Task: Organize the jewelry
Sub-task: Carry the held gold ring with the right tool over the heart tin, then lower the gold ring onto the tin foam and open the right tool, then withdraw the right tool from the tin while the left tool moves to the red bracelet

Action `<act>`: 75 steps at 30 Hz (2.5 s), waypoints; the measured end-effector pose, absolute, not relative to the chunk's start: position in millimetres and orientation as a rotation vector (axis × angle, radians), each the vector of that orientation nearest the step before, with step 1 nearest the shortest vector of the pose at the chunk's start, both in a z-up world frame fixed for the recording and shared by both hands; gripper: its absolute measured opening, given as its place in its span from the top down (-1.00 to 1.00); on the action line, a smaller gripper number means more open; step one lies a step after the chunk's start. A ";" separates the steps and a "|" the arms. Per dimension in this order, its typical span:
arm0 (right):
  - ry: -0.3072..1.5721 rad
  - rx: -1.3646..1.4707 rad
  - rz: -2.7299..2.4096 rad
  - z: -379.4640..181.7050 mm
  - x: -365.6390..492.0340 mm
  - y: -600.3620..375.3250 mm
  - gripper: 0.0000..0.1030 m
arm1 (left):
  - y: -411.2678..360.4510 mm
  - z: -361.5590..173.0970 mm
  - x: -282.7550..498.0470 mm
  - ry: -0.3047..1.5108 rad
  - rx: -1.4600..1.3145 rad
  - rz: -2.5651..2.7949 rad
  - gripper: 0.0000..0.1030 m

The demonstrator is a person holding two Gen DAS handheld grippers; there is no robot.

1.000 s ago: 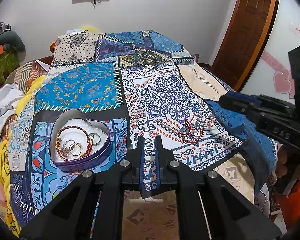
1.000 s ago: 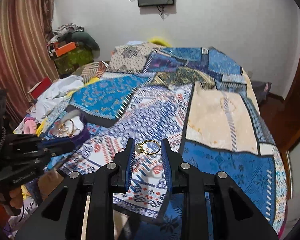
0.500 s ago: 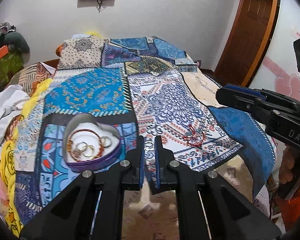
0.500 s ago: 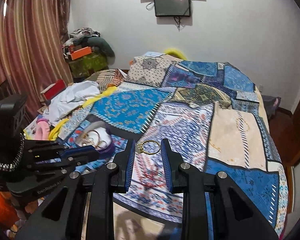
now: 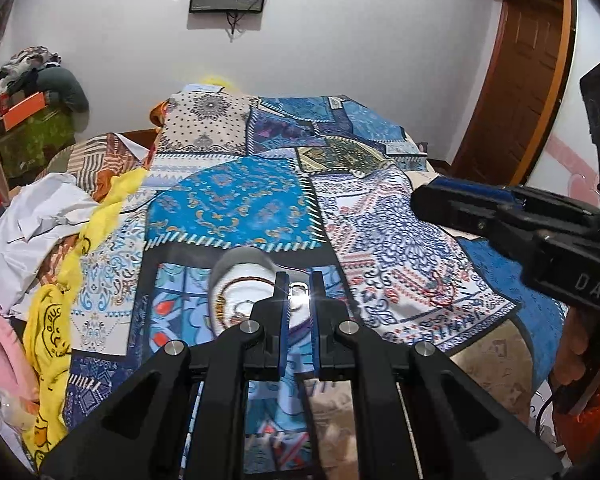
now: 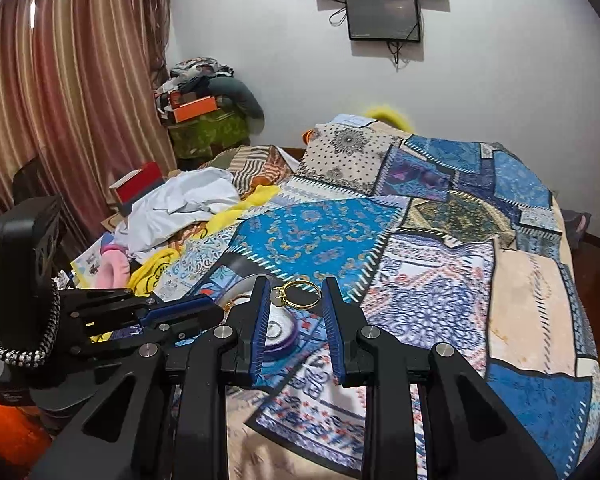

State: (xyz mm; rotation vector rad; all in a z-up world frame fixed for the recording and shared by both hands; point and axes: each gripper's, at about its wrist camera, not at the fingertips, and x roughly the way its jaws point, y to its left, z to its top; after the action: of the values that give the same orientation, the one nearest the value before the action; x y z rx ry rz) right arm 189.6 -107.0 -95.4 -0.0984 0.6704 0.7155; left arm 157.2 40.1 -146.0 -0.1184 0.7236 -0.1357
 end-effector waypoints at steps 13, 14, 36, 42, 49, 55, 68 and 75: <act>0.837 -0.173 0.736 -144.5 210.1 -68.5 0.54 | 68.9 -165.2 177.6 0.755 -0.170 -0.169 0.85; 0.842 -0.177 0.737 -145.8 210.2 -66.9 0.54 | 70.5 -166.7 180.2 0.758 -0.171 -0.175 0.85; 0.939 -0.315 0.787 -177.0 211.0 -25.4 0.54 | 90.1 -171.7 193.3 0.780 -0.174 -0.192 0.85; 0.978 -0.296 0.775 -177.7 215.1 -28.4 0.53 | 90.6 -165.7 184.1 0.775 -0.158 -0.158 0.82; 0.936 -0.252 0.755 -157.9 210.0 -42.8 0.53 | 87.4 -152.4 174.6 0.760 -0.145 -0.129 0.71; 0.868 -0.215 0.716 -132.3 203.2 -66.0 0.52 | 75.1 -132.4 163.2 0.720 -0.120 -0.125 0.51; 0.697 -0.134 0.609 -80.4 182.4 -136.9 0.27 | 25.2 -100.5 148.5 0.666 -0.076 -0.171 0.31; 0.652 -0.093 0.524 -69.3 177.7 -183.2 0.26 | -5.8 -97.1 151.0 0.673 -0.060 -0.218 0.22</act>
State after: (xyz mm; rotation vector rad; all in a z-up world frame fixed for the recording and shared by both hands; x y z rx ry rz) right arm 177.7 -183.2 -69.3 -0.0932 0.6517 0.5243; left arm 151.0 -5.8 -97.1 -0.0599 0.6727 -0.2182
